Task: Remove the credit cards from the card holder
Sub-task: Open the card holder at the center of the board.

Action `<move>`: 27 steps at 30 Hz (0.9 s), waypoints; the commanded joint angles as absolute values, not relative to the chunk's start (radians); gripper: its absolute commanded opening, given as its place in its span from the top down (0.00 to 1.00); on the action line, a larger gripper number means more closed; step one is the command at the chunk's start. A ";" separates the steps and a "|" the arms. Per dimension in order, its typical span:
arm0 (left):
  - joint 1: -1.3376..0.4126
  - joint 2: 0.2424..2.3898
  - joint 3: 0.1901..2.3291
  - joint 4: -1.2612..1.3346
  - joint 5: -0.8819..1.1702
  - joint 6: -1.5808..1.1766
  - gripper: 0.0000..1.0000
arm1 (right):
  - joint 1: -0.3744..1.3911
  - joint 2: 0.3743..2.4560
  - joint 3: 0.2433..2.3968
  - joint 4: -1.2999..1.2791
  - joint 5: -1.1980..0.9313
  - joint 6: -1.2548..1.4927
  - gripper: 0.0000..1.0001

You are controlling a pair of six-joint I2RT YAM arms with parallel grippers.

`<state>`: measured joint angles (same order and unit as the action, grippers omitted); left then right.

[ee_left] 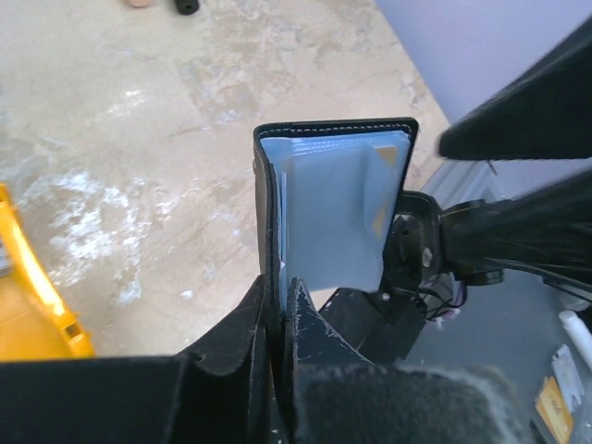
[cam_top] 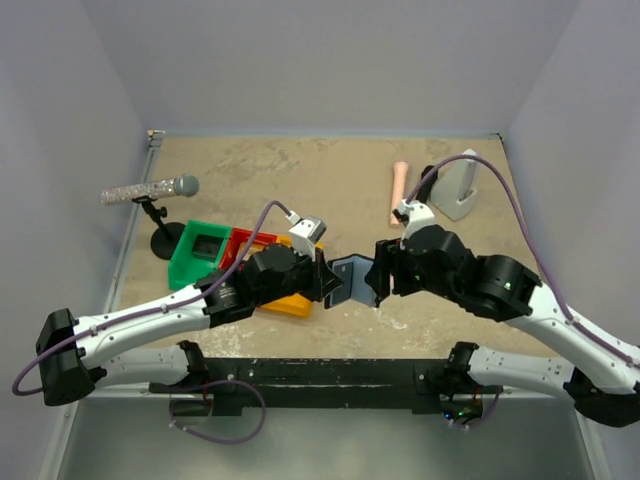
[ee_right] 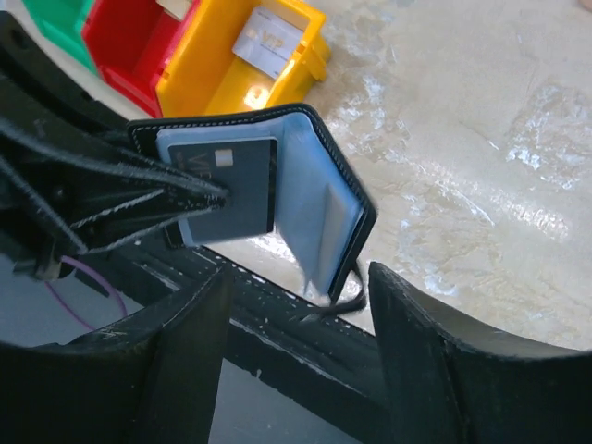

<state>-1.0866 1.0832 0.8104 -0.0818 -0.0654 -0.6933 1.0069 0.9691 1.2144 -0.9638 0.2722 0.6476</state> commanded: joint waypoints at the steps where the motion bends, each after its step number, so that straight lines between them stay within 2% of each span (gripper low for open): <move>1: -1.091 1.045 0.920 -0.224 -0.172 -0.634 1.00 | 1.006 0.853 1.232 -0.963 0.276 0.577 0.34; 3: -1.091 1.049 0.951 -0.273 -0.193 -0.632 1.00 | 1.006 0.845 1.247 -0.962 0.273 0.558 0.30; 4: -1.091 1.048 0.962 -0.284 -0.193 -0.630 1.00 | 1.006 0.851 1.252 -0.962 0.252 0.558 0.25; 10: -1.091 1.019 0.957 -0.229 -0.115 -0.640 1.00 | 1.006 0.917 1.235 -0.960 0.249 0.575 0.21; 12: -1.091 1.005 0.945 -0.203 -0.081 -0.640 1.00 | 1.006 0.905 1.209 -0.930 0.236 0.569 0.12; 13: -1.091 0.994 0.937 -0.190 -0.065 -0.640 1.00 | 1.006 0.897 1.198 -0.911 0.235 0.563 0.11; 23: -1.089 0.870 0.862 -0.074 0.107 -0.603 1.00 | 0.944 0.780 1.102 -0.812 0.146 0.541 0.12; 27: -1.088 0.821 0.828 -0.041 0.173 -0.586 1.00 | 0.891 0.707 1.051 -0.772 0.100 0.538 0.20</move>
